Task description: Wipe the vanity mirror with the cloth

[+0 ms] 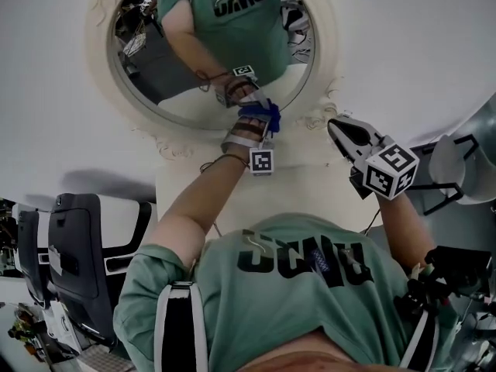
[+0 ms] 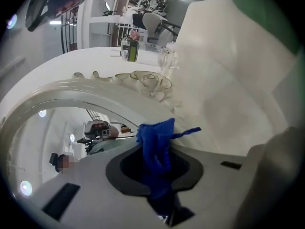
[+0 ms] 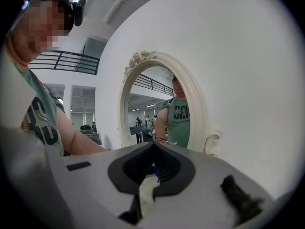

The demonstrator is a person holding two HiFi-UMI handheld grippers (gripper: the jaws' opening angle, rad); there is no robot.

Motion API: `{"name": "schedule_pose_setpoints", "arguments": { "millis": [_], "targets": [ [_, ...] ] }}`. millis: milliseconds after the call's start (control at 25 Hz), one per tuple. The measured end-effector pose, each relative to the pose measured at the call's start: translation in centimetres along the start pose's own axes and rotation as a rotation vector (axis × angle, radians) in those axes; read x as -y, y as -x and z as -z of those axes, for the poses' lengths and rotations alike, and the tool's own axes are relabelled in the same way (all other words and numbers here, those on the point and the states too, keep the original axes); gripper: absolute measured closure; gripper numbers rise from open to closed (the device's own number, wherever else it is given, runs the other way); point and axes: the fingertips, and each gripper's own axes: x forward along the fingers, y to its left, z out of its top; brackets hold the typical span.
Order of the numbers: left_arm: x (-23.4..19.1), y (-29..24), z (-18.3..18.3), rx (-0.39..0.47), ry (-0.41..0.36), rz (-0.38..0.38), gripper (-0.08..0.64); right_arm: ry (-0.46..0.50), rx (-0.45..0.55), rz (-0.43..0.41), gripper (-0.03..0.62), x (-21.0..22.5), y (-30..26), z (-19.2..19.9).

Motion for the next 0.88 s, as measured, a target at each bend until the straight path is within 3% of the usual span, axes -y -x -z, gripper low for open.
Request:
{"name": "schedule_pose_setpoints", "arguments": {
  "millis": [120,240,320,440,600,680,760,880],
  "targets": [
    [0.0,0.0,-0.4,0.008,0.022,0.037,0.485,-0.018,0.003,0.011,0.584,0.3,0.0,0.2],
    [0.1,0.5,0.2,-0.006,0.103,0.114,0.480,-0.010,0.000,-0.013,0.584,-0.3,-1.0,0.0],
    [-2.6,1.6,0.2,0.004,0.151,0.086,0.476,-0.002,0.006,-0.016,0.584,-0.5,-1.2,-0.3],
    [-10.5,4.5,0.8,0.031,0.194,-0.079,0.474,0.005,0.013,-0.028,0.584,-1.0,-1.2,-0.8],
    [-26.4,11.3,2.0,0.122,0.309,-0.369,0.474,0.006,0.010,-0.052,0.584,-1.7,-1.5,-0.8],
    [-33.5,14.1,3.0,0.136,0.319,-0.487,0.474,0.003,0.010,-0.061,0.584,-2.0,-1.9,-0.7],
    [-39.0,16.0,4.3,0.116,0.308,-0.574,0.474,0.005,0.010,-0.072,0.584,-2.3,-2.3,-0.7],
    [-44.6,17.3,5.8,0.065,0.289,-0.646,0.474,0.013,0.008,-0.082,0.584,-2.4,-2.5,-0.9]
  ]
}}
